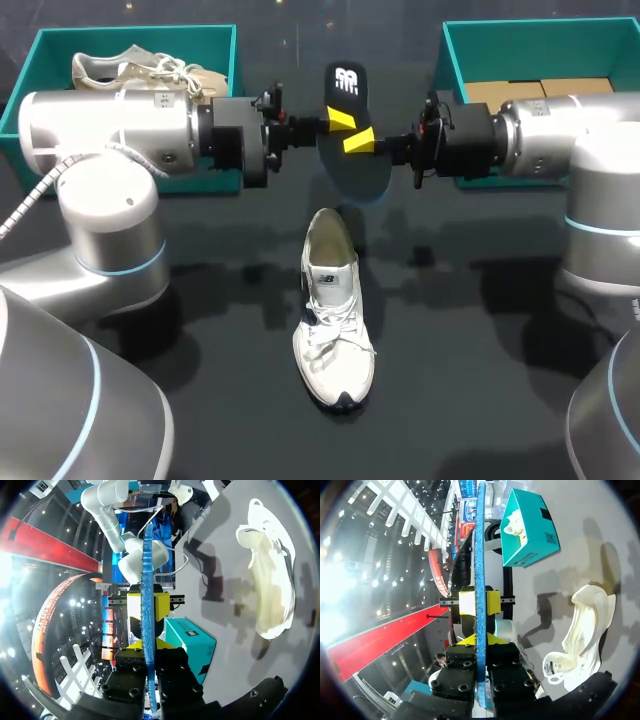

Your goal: Take the shoe out of the shoebox, open the shoe tongue, remove and reinsert the insole, then place the shoe into the shoebox

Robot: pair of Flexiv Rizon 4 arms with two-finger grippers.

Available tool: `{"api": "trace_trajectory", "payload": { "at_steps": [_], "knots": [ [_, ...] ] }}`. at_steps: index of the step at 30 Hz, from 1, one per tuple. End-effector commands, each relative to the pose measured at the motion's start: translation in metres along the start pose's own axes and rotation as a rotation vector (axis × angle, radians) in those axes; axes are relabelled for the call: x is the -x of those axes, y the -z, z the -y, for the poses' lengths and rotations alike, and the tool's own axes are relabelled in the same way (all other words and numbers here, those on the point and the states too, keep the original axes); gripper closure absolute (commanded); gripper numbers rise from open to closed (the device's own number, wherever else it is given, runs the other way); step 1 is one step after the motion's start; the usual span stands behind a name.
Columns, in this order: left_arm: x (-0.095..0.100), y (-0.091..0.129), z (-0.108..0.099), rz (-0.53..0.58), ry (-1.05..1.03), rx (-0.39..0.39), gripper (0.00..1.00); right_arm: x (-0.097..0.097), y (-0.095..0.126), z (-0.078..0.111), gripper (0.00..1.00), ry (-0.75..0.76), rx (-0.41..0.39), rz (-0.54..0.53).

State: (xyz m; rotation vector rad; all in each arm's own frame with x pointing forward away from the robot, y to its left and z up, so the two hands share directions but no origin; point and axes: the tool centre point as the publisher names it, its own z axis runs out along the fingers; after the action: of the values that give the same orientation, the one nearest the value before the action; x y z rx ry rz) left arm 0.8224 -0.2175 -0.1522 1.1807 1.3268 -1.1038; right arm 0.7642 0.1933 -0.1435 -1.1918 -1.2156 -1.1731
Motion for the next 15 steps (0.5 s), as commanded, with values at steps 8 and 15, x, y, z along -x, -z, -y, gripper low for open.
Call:
{"api": "trace_trajectory", "payload": {
  "at_steps": [8, 15],
  "knots": [
    [0.001, 0.013, 0.005, -0.010, 0.028, 0.007, 0.00, 0.004, 0.002, 0.000, 1.00, 0.012, 0.019, 0.001],
    [-0.004, 0.048, 0.009, -0.143, 0.143, -0.006, 0.00, 0.010, 0.015, 0.000, 1.00, 0.051, 0.022, 0.013]
  ]
}}
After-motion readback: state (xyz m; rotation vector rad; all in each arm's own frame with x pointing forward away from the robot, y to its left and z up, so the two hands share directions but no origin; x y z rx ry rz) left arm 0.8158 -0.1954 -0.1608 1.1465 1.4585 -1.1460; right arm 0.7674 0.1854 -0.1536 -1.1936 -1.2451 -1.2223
